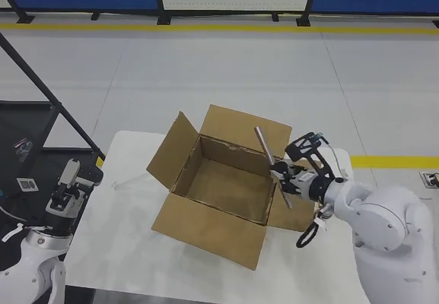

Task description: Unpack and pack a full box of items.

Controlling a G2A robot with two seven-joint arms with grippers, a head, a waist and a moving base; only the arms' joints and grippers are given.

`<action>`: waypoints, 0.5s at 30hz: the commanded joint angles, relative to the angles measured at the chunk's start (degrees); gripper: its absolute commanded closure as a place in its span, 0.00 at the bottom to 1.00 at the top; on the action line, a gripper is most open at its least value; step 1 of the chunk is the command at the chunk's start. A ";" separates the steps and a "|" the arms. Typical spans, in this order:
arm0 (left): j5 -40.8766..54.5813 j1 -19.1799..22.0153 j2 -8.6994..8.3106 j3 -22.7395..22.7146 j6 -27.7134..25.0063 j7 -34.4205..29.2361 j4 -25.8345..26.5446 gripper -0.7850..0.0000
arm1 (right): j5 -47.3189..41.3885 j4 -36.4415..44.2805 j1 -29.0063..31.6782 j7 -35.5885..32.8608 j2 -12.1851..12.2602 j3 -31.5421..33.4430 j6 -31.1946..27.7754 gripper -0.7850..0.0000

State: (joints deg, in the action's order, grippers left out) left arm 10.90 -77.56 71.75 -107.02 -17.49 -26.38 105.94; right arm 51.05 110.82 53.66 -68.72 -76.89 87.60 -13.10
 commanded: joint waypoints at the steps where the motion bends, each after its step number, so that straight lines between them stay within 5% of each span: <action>1: 0.00 0.00 0.00 0.00 0.00 0.00 0.00 0.00 | 0.39 1.00 2.69 0.62 0.44 4.38 1.64 1.00; 10: 0.00 0.00 0.00 0.00 0.00 0.00 0.00 0.00 | -0.09 -1.08 13.58 0.99 2.16 20.35 8.31 1.00; 15: 0.00 0.00 0.00 0.00 0.00 0.00 0.00 0.00 | 0.51 -8.71 14.31 0.43 2.86 22.05 10.09 1.00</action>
State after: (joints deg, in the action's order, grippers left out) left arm 10.90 -77.56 71.75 -107.02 -17.49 -26.38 105.94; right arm 51.64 103.90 68.28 -68.30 -74.11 109.90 -3.18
